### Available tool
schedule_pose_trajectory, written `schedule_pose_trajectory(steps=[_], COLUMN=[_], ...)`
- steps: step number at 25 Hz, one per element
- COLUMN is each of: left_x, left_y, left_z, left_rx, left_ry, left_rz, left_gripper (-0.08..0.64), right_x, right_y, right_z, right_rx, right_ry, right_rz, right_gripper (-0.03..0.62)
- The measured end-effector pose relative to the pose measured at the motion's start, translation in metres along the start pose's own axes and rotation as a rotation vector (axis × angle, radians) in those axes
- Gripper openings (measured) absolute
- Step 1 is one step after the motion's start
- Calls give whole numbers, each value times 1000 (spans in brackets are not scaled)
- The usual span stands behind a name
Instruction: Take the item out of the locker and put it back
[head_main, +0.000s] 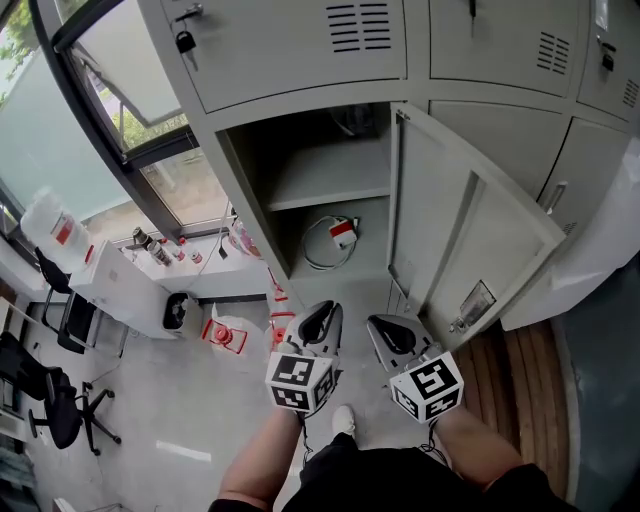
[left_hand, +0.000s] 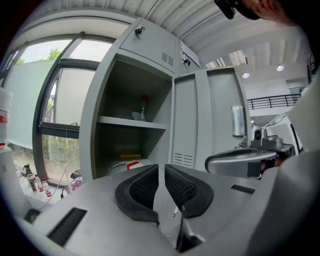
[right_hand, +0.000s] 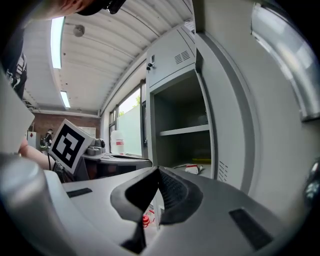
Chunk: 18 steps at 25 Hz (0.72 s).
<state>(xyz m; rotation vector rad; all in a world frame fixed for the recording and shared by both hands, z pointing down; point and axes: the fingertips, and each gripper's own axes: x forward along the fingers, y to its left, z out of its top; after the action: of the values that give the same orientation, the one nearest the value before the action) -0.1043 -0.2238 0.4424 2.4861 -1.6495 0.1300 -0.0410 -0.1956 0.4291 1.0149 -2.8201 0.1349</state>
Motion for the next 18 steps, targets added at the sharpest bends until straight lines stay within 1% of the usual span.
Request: schedule_pose_trajectory(steps=[7, 10, 15, 18], left_x=[36, 53, 84, 104], left_y=[30, 38, 50, 59], left_z=[-1, -4, -9, -9], left_rx=[10, 13, 32, 39], left_ry=[23, 38, 69, 80], left_rz=[-19, -34, -45, -40], left_gripper=[26, 72, 121, 158], right_x=[29, 37, 46, 49], right_y=[-13, -21, -32, -37], right_z=[-6, -10, -17, -21], right_rx=[21, 37, 68, 77], right_ry=[18, 24, 38, 48], right_rz=[-43, -67, -102, -117], right_gripper=[52, 52, 52, 52])
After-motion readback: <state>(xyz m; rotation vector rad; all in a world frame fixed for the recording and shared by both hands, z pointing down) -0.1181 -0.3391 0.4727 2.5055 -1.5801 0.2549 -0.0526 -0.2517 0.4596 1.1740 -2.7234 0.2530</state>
